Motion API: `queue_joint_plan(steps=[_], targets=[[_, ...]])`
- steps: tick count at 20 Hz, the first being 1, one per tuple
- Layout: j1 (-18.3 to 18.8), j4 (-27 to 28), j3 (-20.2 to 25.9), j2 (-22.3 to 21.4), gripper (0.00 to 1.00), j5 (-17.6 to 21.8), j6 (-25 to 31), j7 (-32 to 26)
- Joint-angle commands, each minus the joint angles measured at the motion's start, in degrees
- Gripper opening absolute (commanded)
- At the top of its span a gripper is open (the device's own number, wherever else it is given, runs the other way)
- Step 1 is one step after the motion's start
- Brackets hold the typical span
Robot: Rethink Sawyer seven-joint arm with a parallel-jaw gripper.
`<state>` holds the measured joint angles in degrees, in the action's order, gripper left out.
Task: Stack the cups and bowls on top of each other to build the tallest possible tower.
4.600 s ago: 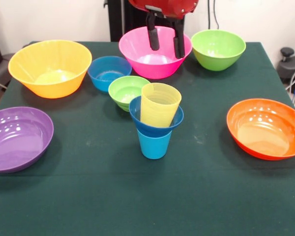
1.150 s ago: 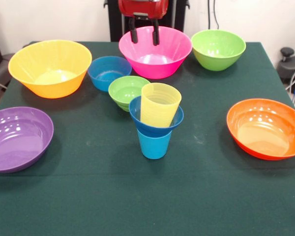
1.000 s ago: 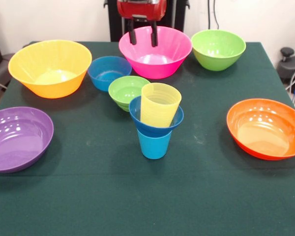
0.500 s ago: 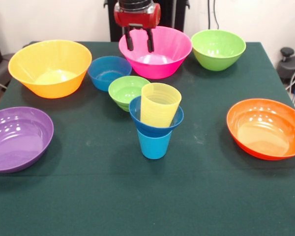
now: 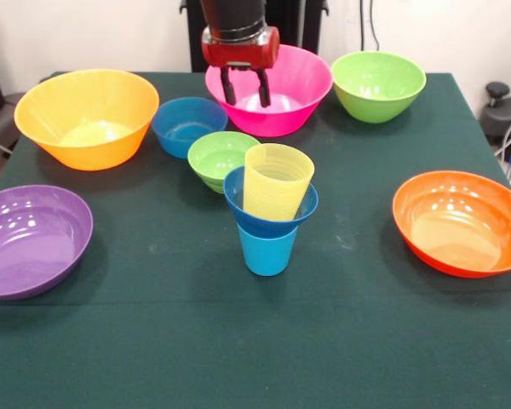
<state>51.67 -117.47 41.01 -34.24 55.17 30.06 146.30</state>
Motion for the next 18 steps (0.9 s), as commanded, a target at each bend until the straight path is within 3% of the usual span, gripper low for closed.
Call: queue_joint_plan(steps=[1, 13, 18], targets=[[0.3, 6.0, -0.3, 5.2, 1.0, 6.3, -2.5, -14.3], [3.4, 8.8, 0.6, 9.7, 1.0, 9.3, -1.8, -18.7], [5.0, 7.8, 2.1, 9.1, 1.0, 7.9, -0.1, -20.5]])
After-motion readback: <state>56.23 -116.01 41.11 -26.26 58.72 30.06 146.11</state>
